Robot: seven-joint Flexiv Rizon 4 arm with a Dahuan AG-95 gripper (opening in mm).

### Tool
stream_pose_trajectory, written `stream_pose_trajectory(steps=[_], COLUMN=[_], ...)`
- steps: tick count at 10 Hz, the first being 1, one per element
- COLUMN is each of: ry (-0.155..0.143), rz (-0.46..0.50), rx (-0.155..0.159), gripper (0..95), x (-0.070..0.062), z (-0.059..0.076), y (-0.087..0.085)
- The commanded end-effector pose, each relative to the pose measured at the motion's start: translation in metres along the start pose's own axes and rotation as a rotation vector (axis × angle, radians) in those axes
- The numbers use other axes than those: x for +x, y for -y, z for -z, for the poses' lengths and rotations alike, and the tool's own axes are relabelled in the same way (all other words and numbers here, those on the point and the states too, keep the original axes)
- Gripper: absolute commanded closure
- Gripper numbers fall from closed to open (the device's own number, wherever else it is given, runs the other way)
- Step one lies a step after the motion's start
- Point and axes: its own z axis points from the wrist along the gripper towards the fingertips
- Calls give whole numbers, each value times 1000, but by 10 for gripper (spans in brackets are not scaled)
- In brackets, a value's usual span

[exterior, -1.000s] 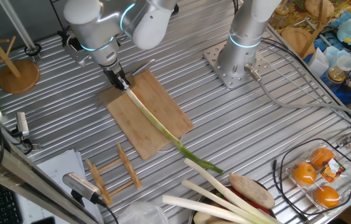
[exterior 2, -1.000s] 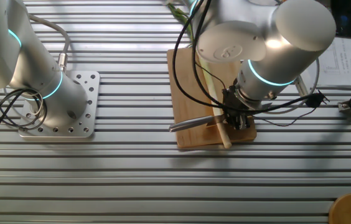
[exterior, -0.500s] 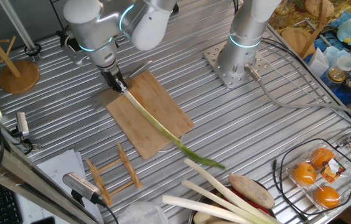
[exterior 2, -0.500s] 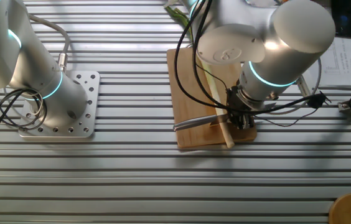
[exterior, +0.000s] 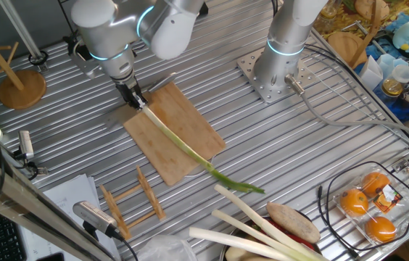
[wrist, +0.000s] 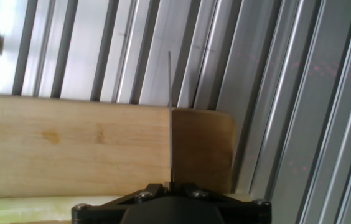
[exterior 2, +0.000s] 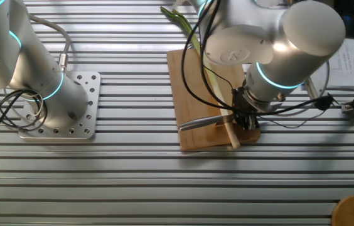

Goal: Chop the scallions

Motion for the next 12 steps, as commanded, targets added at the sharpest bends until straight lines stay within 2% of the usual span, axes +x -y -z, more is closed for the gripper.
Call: stream_pose_trajectory(steps=[1, 4, 5, 7, 8, 9, 12], ry=[12, 2, 11, 11, 2, 4, 4], rz=[0, 2, -2, -3, -2, 3, 1], rx=[-8, -9, -12, -9, -14, -2, -6], gripper=[950, 950, 950, 950, 950, 950, 950], x=[-4, -9, -10, -13, -12, -12, -11], z=[-3, 7, 4, -2, -1, 0, -2], y=[1, 0, 0, -1, -2, -2, -2])
